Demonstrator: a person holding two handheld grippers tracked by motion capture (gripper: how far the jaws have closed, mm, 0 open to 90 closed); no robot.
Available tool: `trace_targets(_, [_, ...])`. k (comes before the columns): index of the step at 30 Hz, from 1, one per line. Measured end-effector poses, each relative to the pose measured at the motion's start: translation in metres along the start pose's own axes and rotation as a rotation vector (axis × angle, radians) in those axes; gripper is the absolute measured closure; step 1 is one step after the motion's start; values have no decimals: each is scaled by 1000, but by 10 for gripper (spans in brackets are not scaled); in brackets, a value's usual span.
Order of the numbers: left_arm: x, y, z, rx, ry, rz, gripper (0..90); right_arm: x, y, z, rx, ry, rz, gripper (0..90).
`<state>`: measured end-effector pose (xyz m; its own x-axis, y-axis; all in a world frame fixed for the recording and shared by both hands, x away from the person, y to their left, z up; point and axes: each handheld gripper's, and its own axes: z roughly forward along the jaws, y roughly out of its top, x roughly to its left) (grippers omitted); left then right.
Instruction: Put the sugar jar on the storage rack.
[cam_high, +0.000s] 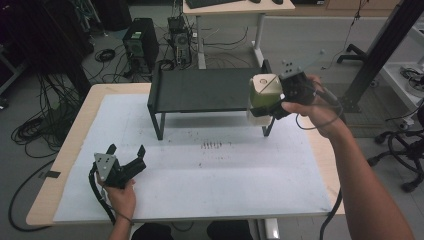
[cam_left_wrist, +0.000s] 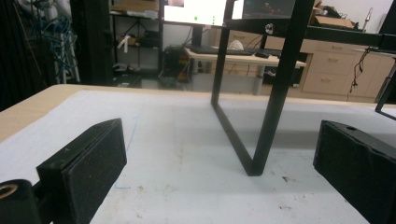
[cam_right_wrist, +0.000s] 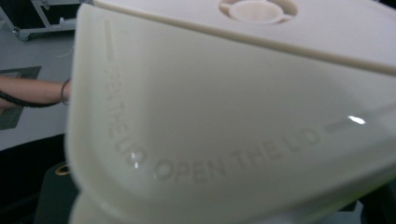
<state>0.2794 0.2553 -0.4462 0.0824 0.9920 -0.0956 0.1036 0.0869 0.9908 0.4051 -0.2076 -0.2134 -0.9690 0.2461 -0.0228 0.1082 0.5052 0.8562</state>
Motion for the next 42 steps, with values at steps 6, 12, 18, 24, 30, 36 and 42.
trace_targets(6, [-1,0,0,-2,0,0,29,-14,23,8,-1,6,-15,228])
trace_targets(12, [0,0,0,1,-1,4,29,-27,42,20,-12,7,-31,228])
trace_targets(18, [-1,0,0,6,-2,12,29,-39,57,35,-27,17,-33,228])
trace_targets(24, [0,0,0,3,-3,10,29,-49,65,48,-27,20,-31,228])
trace_targets(30, [0,0,0,3,-3,11,29,-57,70,65,-28,28,-25,228])
trace_targets(36, [0,0,0,4,0,9,29,-65,70,84,-13,37,-18,228])
trace_targets(42, [0,0,0,3,0,12,29,-72,67,98,7,43,-10,228])
